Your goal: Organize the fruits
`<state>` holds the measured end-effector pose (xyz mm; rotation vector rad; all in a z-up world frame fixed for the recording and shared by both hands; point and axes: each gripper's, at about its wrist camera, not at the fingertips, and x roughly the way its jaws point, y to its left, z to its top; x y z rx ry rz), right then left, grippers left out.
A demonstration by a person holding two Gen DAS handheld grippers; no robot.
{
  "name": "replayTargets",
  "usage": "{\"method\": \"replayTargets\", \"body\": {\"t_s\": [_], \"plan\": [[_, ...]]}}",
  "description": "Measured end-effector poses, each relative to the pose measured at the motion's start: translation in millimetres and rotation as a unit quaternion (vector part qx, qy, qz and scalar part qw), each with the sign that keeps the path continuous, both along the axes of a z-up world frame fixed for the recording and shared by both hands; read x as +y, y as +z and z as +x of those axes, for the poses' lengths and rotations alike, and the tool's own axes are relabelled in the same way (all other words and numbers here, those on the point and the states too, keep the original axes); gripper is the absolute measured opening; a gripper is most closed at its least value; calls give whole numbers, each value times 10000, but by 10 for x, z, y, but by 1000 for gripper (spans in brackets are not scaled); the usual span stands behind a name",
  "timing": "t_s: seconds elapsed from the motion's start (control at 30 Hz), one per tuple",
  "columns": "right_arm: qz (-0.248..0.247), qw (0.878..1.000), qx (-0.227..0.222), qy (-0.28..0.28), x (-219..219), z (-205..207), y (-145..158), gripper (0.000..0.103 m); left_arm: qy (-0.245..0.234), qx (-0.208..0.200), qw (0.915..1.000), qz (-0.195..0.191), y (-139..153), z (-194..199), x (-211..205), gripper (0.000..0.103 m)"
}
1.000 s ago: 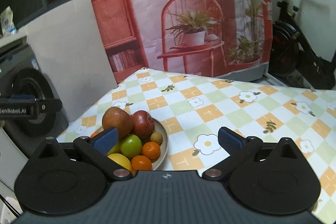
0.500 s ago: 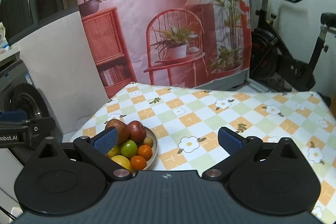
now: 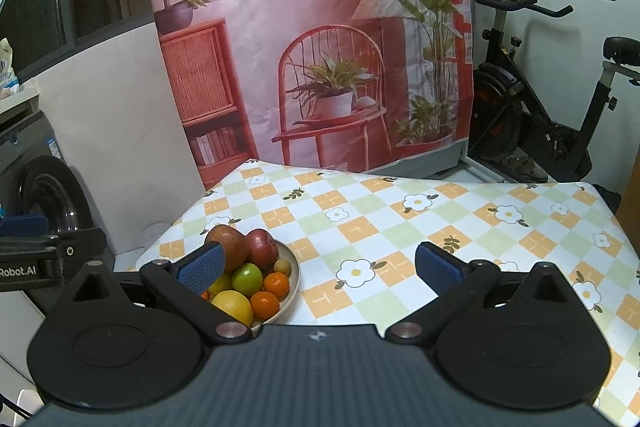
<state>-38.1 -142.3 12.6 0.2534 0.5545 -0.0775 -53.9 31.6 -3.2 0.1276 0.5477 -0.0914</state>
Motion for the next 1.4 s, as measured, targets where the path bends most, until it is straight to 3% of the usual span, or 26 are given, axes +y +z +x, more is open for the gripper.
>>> {"method": "replayTargets", "body": {"t_s": [1.4], "plan": [[-153,9999,-24,-30,-7,-2,40,103,89,-186,9998,-84,42,-50,19,94]]}}
